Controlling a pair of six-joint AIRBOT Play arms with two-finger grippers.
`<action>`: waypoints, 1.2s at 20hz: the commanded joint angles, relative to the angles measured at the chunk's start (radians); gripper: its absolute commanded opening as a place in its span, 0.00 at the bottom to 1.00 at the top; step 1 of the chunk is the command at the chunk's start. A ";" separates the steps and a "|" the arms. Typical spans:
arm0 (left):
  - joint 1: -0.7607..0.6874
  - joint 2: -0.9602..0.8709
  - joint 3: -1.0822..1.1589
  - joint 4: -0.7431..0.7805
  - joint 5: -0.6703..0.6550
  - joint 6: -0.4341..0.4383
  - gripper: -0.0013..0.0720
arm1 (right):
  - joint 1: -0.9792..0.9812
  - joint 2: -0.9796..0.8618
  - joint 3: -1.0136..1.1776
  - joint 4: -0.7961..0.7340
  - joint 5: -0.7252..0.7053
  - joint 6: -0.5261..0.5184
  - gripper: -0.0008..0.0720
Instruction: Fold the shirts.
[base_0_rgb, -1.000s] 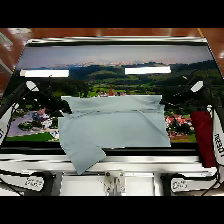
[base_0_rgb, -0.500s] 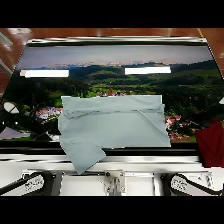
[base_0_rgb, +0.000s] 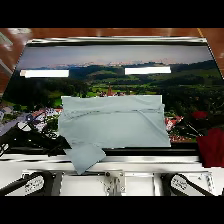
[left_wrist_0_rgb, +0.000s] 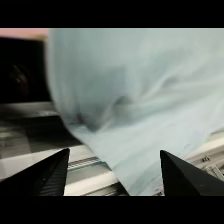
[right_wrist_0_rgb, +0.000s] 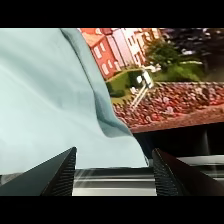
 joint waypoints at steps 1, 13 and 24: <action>-0.060 -0.031 -0.016 -0.089 0.119 0.006 0.57 | -0.003 0.002 -0.004 0.008 -0.001 0.014 0.83; 0.002 0.009 -0.013 -0.130 -0.035 0.140 0.07 | -0.003 -0.040 -0.183 -0.057 0.027 -0.053 0.96; 0.002 0.039 -0.013 -0.186 -0.023 0.157 0.07 | 0.125 -0.150 -0.208 0.033 -0.116 -0.064 0.86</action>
